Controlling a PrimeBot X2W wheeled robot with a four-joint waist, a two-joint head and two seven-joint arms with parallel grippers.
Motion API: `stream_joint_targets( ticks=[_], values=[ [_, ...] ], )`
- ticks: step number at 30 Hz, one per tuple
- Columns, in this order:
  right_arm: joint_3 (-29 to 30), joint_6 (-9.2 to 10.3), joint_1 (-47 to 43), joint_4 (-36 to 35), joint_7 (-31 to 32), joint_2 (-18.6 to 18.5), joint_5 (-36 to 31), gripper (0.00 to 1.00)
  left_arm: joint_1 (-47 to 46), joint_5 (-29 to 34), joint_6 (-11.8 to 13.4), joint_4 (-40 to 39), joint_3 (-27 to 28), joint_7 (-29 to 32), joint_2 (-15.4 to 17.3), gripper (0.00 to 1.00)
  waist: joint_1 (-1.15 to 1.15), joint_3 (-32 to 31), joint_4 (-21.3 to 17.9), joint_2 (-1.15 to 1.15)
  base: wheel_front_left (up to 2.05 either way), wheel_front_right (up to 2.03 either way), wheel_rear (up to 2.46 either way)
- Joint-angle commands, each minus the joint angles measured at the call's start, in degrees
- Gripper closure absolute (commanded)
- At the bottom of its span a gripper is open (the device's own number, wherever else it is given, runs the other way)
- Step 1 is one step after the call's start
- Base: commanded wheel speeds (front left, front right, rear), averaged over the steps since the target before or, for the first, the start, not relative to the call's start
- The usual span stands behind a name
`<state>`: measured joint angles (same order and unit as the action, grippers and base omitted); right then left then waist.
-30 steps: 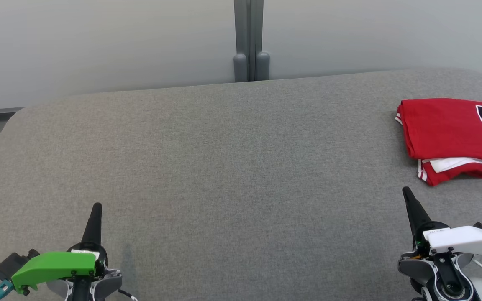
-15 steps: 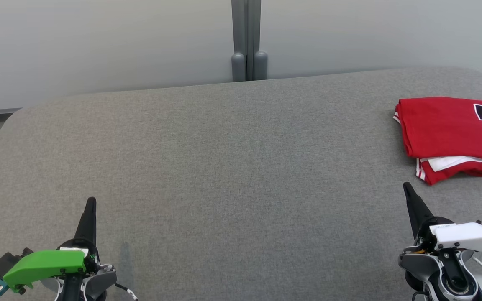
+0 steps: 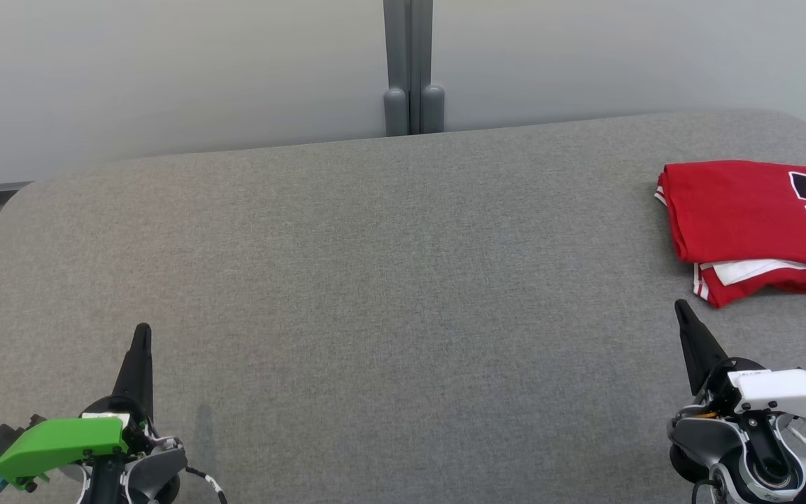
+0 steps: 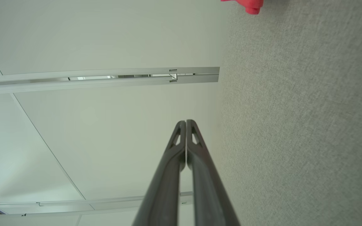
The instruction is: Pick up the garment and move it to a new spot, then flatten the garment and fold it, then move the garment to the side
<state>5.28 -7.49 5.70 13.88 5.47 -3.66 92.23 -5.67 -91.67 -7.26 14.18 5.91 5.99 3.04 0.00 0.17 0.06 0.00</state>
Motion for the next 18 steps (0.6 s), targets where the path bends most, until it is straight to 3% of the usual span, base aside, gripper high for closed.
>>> stream_joint_targets(
  ticks=[1, 18],
  values=[
    [0.28, 0.00, 0.74, 0.15, 0.36, -0.04, 1.18, 1.00, -0.92, -1.06, -0.44, -0.24, 0.51, 0.44, 0.25, 1.00, 0.00, 0.01, -0.04, 0.00, 0.00, 0.00, 0.00],
    [0.50, 0.00, 0.64, 0.17, 0.55, 0.13, 0.85, 1.00, -0.82, -1.00, -0.42, -0.21, 0.61, 0.44, 0.14, 1.00, 0.00, 0.01, -0.06, 0.00, 0.00, 0.00, 0.00]
  ],
)
